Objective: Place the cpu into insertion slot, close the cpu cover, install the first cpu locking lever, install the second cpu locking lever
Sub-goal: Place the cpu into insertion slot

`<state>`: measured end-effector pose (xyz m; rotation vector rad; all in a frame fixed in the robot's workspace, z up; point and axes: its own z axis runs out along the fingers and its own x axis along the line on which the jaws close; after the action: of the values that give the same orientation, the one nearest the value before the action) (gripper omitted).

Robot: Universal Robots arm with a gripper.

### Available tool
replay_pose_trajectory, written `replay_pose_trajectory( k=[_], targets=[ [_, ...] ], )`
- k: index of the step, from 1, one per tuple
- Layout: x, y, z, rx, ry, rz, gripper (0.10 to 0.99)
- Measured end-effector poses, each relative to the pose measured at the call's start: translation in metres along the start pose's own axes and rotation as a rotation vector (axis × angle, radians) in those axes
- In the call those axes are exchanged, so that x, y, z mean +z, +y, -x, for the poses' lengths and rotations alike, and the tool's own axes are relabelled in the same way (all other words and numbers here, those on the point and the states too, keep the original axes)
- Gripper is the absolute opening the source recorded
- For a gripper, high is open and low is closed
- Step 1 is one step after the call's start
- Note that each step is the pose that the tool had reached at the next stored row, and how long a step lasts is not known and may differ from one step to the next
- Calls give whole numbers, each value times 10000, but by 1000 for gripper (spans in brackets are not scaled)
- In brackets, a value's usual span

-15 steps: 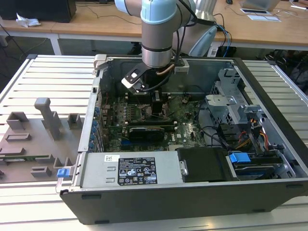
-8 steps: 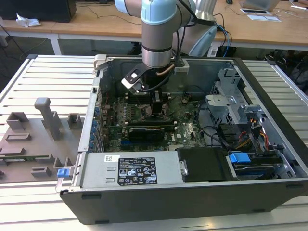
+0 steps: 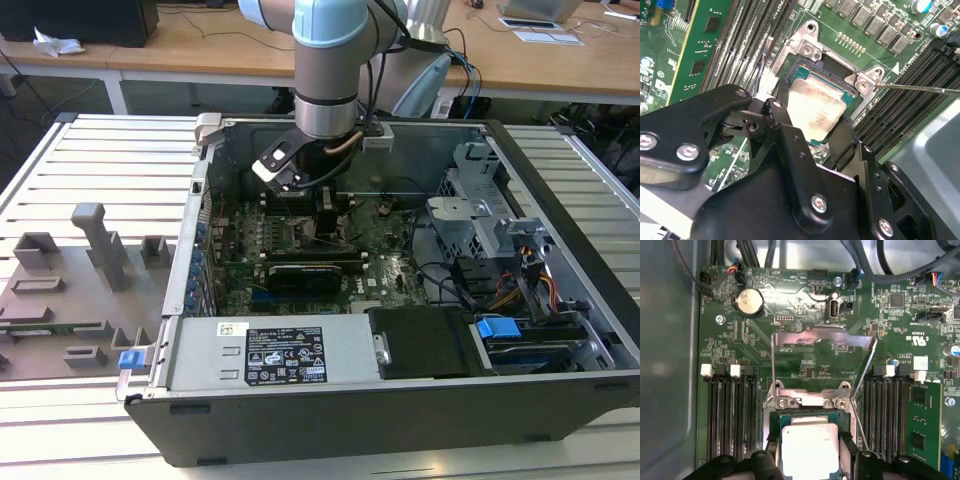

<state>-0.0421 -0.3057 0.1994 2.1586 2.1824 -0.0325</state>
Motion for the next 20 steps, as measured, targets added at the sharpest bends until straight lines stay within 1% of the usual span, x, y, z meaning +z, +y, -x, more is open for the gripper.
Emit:
replay_pose_trajectory(
  k=[2,3,8,14,19,20],
  targets=[
    [2,-1,0,438,-16,-28,553],
    [3,-1,3,486,-19,-32,553],
    [17,-12,19,488,3,-34,553],
    [43,-11,17,482,3,-34,553],
    [47,-11,18,481,-3,-33,553],
    [52,-9,15,483,17,-22,561]
  ],
)
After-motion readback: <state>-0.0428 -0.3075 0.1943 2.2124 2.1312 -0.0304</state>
